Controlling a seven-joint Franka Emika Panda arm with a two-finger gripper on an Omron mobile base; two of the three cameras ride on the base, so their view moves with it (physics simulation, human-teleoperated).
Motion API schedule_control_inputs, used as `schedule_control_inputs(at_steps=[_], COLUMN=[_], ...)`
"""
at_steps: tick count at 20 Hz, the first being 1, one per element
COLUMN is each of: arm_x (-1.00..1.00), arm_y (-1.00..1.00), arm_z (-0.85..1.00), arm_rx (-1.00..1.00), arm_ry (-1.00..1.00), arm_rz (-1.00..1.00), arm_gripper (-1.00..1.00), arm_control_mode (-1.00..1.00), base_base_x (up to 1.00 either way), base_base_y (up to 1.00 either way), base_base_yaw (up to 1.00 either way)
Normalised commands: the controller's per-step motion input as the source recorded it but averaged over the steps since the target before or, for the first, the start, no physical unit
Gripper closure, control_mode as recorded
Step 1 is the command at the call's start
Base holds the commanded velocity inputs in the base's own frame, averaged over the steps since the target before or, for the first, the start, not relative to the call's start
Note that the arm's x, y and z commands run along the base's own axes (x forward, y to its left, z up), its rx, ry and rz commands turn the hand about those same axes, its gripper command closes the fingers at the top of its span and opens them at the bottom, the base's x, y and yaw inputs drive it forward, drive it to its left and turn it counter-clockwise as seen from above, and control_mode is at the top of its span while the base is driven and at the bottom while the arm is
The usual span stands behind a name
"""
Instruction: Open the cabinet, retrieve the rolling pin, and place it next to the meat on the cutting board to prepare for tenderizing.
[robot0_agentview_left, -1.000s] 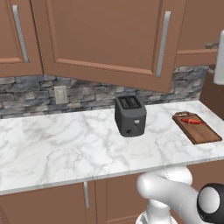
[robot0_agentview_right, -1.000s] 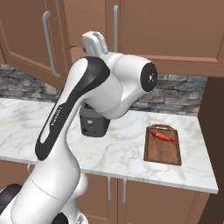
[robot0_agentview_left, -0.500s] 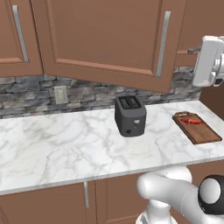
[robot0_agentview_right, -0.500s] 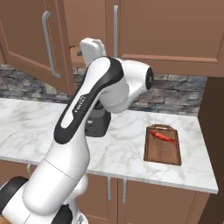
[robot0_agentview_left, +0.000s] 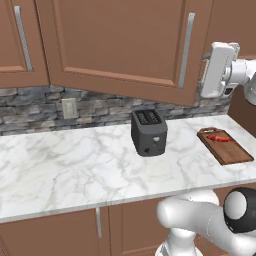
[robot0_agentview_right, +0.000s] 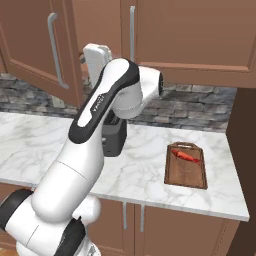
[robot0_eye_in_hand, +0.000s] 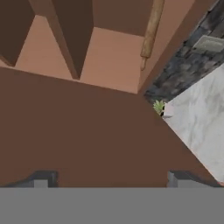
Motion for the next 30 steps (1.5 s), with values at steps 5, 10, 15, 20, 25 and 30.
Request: schedule_control_inputs(at_steps=[5, 10, 15, 20, 25, 30], arm_x=[-0.33, -0.98, -0.87, -0.49, -0.16, 0.00], arm_y=[0.64, 0.92, 1.00, 1.00, 1.00, 1.00], arm_z=[-0.09, -0.22, -0.25, -0.16, -0.15, -0.14], arm_rx=[0.00, -0.01, -0.01, 0.00, 0.00, 0.00], arm_ry=[-0.01, -0.14, -0.18, -0.18, -0.15, -0.10], arm_rz=[0.17, 0.16, 0.08, 0.00, 0.00, 0.00], arm_gripper=[-1.00, -1.00, -1.00, -1.00, -1.00, -1.00], arm_control_mode=[-1.00, -1.00, -1.00, -1.00, -1.00, -1.00], base_base_x=[0.00, 0.00, 0.00, 0.00, 0.00, 0.00], base_base_y=[0.00, 0.00, 0.00, 0.00, 0.00, 0.00], base_base_yaw=[0.00, 0.00, 0.00, 0.00, 0.00, 0.00])
